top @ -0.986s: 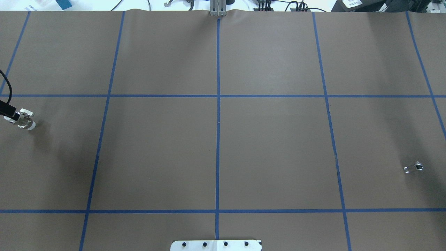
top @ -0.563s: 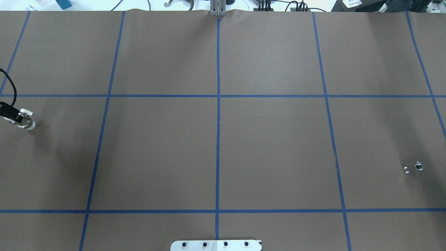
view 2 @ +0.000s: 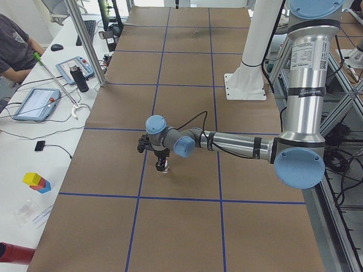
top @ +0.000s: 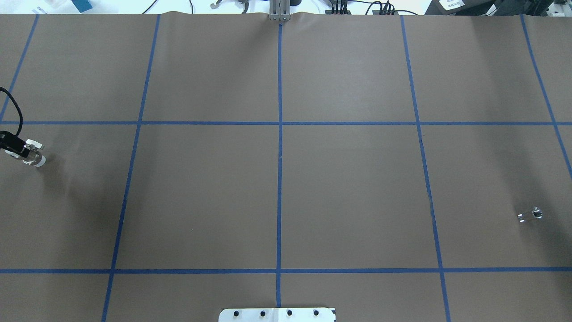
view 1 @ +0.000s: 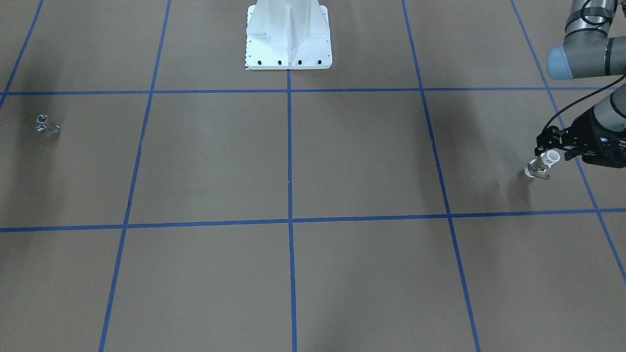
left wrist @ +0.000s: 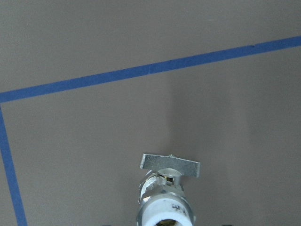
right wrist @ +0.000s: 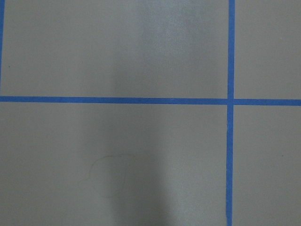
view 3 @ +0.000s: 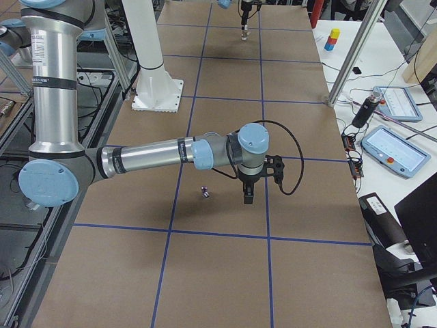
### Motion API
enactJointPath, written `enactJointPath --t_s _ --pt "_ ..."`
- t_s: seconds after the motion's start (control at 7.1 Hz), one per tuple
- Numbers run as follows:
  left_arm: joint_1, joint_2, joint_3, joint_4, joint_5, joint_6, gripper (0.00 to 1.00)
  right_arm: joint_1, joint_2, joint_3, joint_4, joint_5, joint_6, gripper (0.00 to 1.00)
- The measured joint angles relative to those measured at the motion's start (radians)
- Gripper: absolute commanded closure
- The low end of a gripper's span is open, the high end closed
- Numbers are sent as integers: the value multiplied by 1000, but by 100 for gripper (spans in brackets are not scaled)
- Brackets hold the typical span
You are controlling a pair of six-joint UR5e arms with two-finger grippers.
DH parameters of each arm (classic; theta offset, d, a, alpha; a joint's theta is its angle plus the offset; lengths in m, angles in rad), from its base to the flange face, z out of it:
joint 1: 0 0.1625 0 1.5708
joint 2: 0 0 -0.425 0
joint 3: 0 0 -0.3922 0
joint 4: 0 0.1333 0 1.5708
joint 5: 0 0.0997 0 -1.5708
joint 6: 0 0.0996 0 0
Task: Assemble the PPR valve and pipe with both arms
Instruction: 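Lower the left gripper onto the chrome valve with white socket and grasp it, then carry the valve with the left gripper to the table center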
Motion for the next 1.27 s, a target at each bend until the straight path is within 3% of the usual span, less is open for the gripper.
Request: enactJointPath --t_s 0.14,0.56,0.99,1.27 --pt "0 0 0 0 0 -1 100 0 0 0 0 0 0 0" --pt "-1 -26 -10 20 -8 -26 100 0 0 0 0 0 0 0" --pt "9 -132 -87 91 -31 -284 100 0 -1 3 0 0 -1 0" --pt "87 -242 -130 129 -24 -482 100 0 -2 6 0 1 -2 0"
